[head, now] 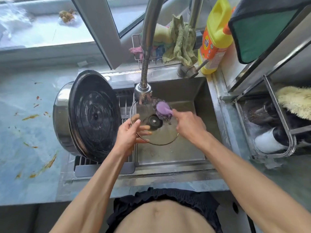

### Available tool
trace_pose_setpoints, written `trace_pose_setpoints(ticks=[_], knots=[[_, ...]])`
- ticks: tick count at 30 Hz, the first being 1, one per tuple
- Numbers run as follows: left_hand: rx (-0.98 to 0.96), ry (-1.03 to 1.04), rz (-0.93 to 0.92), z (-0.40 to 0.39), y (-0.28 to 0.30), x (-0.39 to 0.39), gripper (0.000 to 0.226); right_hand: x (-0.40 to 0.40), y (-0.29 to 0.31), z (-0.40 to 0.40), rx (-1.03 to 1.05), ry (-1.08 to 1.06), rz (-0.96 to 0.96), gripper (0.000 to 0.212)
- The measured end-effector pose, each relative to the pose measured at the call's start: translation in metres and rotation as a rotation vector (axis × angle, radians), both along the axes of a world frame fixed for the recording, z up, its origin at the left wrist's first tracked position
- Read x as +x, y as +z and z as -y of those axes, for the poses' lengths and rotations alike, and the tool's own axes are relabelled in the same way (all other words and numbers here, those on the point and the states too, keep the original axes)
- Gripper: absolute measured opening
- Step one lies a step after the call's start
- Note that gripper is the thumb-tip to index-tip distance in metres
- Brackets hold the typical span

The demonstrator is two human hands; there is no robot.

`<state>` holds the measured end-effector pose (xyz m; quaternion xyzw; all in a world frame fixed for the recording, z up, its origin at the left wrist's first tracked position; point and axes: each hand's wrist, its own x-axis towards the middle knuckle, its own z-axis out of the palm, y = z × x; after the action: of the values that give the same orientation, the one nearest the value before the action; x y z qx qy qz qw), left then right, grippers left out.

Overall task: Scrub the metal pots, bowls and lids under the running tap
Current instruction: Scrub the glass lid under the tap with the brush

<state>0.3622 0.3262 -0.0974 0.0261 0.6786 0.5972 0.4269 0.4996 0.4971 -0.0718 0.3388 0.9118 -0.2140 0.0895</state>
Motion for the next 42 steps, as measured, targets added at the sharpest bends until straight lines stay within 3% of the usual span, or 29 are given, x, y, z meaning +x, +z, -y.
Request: trace_pose_setpoints(ticks=[5, 10, 13, 17, 21, 26, 29, 32, 37, 40, 42], knots=[[-0.142, -0.055, -0.132, -0.006, 0.004, -0.005, 0.034, 0.022, -0.011, 0.036, -0.114, 0.126, 0.07, 0.06], [-0.151, -0.12, -0.146, -0.007, 0.003, -0.001, 0.021, 0.025, -0.022, 0.015, -0.157, 0.054, 0.067, 0.049], [-0.137, -0.094, -0.129, -0.007, 0.005, -0.005, 0.026, 0.028, -0.026, 0.004, -0.109, -0.067, 0.044, 0.042], [-0.118, -0.138, -0.106, -0.01, 0.009, 0.001, 0.026, 0.011, -0.021, 0.0, -0.128, -0.141, -0.088, 0.044], [-0.09, -0.122, -0.089, -0.013, 0.011, 0.003, 0.038, -0.008, -0.004, 0.027, -0.197, 0.052, -0.248, 0.042], [-0.071, -0.151, -0.152, -0.004, 0.015, -0.004, 0.031, -0.005, -0.005, 0.006, -0.062, -0.004, -0.126, 0.038], [-0.096, -0.145, -0.175, -0.005, 0.012, -0.008, 0.032, -0.012, -0.002, 0.028, -0.097, 0.09, -0.142, 0.041], [-0.098, -0.186, -0.164, -0.008, 0.01, -0.007, 0.032, -0.012, -0.01, 0.013, -0.059, -0.025, -0.113, 0.047], [-0.078, -0.191, -0.114, -0.013, 0.008, -0.008, 0.041, -0.009, 0.001, 0.022, -0.079, 0.072, -0.176, 0.047], [-0.045, -0.184, -0.093, -0.013, 0.006, -0.006, 0.04, -0.011, 0.002, 0.004, 0.003, -0.009, -0.058, 0.054], [-0.044, -0.177, -0.089, -0.013, 0.004, -0.005, 0.043, -0.012, 0.005, 0.014, 0.0, 0.076, -0.028, 0.057]])
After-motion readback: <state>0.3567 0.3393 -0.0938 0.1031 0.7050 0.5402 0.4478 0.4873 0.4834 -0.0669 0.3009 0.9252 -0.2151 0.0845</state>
